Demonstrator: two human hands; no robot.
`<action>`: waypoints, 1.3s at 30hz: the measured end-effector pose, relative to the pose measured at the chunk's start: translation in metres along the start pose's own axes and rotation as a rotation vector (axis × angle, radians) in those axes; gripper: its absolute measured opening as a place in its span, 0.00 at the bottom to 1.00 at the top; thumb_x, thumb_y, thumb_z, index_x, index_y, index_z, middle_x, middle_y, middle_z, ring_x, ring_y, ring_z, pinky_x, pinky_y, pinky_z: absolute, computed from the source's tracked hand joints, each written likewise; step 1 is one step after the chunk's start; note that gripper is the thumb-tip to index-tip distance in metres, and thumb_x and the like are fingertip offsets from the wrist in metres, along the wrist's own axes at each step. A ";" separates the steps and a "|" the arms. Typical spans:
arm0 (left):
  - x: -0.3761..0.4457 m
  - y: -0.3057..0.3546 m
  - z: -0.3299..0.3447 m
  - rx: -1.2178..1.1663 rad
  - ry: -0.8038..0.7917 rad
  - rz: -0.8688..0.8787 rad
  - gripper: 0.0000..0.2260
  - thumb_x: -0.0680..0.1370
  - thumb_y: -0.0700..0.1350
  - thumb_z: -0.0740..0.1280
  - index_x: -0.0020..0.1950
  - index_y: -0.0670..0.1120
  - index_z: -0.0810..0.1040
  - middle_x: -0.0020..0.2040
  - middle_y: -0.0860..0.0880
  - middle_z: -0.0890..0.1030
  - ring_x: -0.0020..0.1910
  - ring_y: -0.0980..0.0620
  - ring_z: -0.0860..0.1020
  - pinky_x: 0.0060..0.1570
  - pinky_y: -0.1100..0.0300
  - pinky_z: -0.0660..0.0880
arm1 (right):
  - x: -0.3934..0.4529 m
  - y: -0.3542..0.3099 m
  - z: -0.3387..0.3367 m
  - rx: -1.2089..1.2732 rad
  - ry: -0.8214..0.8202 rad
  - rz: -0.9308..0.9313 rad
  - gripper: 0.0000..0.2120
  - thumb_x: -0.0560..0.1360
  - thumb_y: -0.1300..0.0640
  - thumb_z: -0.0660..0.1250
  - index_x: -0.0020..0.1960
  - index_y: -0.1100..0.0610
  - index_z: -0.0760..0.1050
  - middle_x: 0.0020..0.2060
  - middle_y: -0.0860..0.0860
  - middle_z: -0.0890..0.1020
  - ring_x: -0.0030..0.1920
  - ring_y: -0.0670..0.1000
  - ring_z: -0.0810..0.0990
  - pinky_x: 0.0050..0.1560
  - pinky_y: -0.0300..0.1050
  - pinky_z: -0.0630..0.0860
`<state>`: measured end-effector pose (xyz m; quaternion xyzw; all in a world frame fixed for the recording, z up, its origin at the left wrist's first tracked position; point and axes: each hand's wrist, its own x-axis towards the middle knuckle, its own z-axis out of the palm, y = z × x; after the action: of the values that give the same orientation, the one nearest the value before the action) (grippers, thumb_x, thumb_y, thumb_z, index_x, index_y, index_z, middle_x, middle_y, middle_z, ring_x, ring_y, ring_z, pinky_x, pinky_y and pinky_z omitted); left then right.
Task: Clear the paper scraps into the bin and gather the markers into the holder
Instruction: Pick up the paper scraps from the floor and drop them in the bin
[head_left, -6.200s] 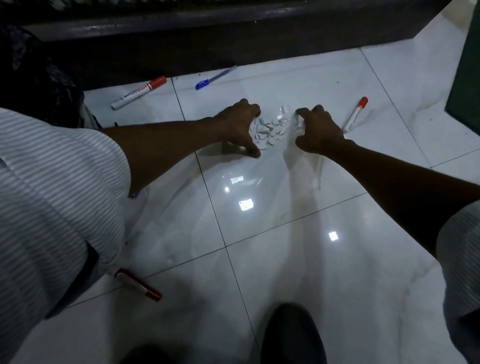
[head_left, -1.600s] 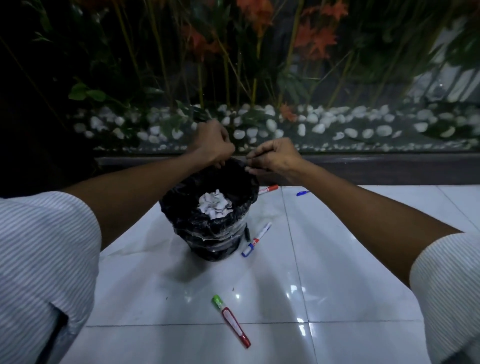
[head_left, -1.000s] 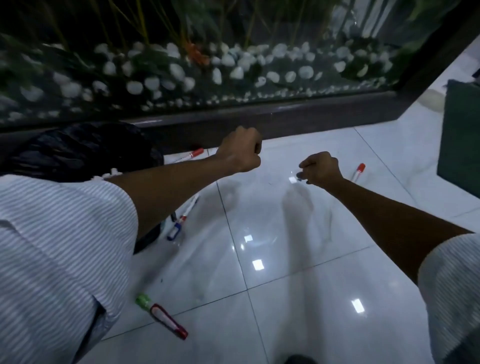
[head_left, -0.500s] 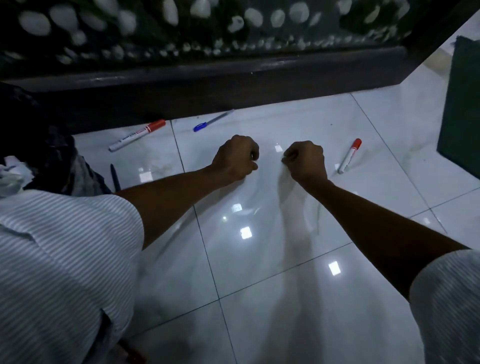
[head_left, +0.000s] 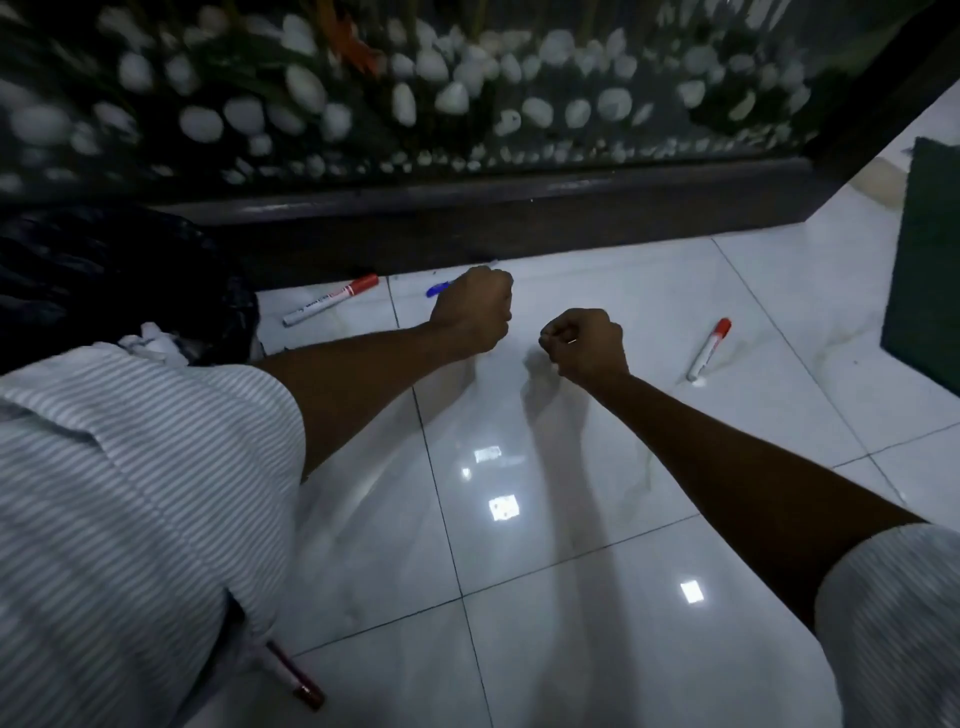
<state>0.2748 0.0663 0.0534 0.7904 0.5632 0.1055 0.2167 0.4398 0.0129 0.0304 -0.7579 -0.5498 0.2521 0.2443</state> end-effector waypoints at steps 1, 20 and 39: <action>-0.004 0.001 -0.011 -0.002 0.016 -0.008 0.04 0.77 0.35 0.70 0.50 0.41 0.80 0.50 0.43 0.84 0.51 0.45 0.83 0.50 0.48 0.83 | -0.003 -0.010 -0.002 0.033 -0.008 -0.029 0.03 0.74 0.60 0.73 0.42 0.55 0.83 0.39 0.52 0.87 0.40 0.53 0.86 0.48 0.52 0.85; -0.172 -0.109 -0.221 0.104 0.641 -0.137 0.03 0.73 0.43 0.66 0.43 0.46 0.80 0.42 0.44 0.84 0.43 0.42 0.82 0.42 0.48 0.81 | -0.102 -0.242 0.064 0.313 0.080 -0.688 0.04 0.75 0.53 0.71 0.48 0.53 0.81 0.42 0.48 0.85 0.44 0.49 0.83 0.44 0.48 0.81; -0.271 -0.149 -0.214 0.213 0.151 0.059 0.19 0.82 0.57 0.65 0.36 0.49 0.78 0.30 0.51 0.79 0.30 0.54 0.78 0.33 0.52 0.73 | -0.132 -0.254 0.073 0.257 0.034 -0.909 0.11 0.73 0.58 0.68 0.50 0.51 0.87 0.45 0.45 0.88 0.51 0.49 0.80 0.49 0.45 0.78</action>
<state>-0.0323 -0.0993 0.1951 0.8149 0.5626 0.1107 0.0851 0.1761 -0.0359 0.1548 -0.4080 -0.7863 0.1730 0.4306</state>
